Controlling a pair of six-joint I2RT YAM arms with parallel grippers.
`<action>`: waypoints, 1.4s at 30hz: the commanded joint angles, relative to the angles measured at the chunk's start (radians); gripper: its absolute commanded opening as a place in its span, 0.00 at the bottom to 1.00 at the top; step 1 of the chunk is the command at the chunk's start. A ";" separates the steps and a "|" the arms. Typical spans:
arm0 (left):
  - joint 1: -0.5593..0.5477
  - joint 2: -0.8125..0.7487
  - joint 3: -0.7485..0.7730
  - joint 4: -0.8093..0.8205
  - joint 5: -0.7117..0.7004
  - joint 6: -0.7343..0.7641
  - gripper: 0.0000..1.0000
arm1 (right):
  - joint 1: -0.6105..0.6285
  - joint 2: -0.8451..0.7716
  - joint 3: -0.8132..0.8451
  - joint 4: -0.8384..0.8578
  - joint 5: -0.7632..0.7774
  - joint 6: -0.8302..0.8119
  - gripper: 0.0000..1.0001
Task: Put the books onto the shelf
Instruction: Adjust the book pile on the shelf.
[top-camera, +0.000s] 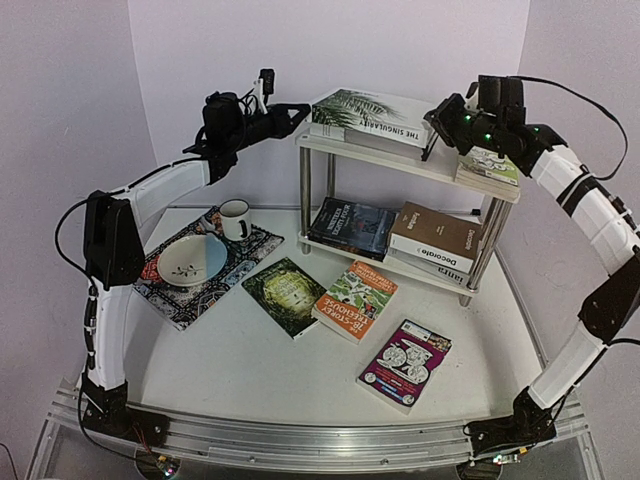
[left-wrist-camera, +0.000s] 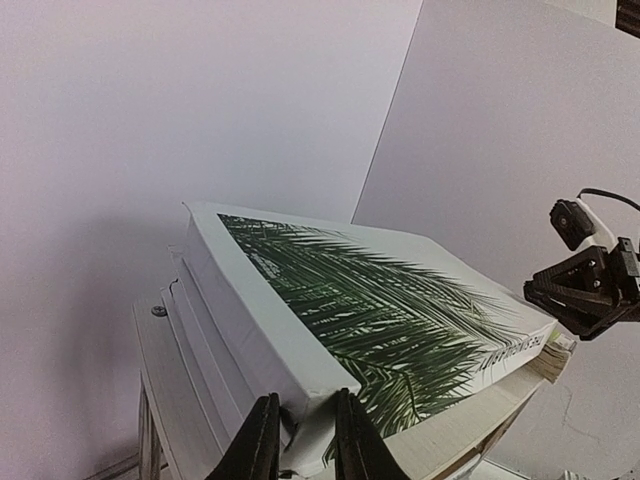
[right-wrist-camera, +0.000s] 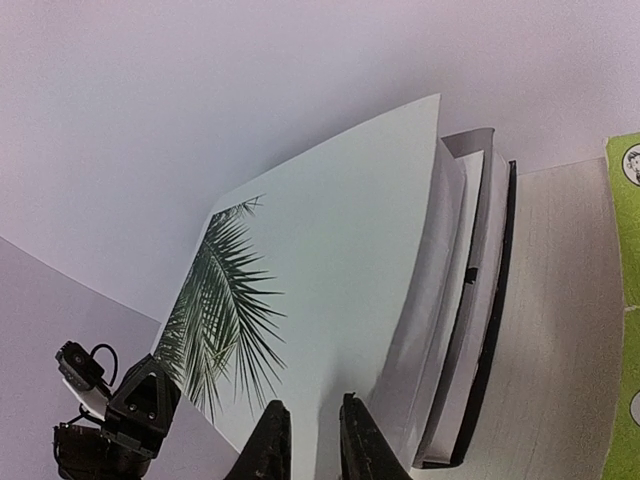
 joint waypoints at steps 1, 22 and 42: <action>-0.004 0.020 0.067 0.041 0.018 -0.008 0.21 | 0.002 0.013 0.054 0.012 0.017 -0.026 0.18; -0.009 0.021 0.071 0.041 0.014 -0.002 0.21 | -0.016 -0.019 0.037 -0.030 0.109 -0.081 0.40; -0.009 0.021 0.072 0.041 0.024 -0.004 0.21 | -0.023 0.051 0.084 -0.031 0.061 -0.047 0.22</action>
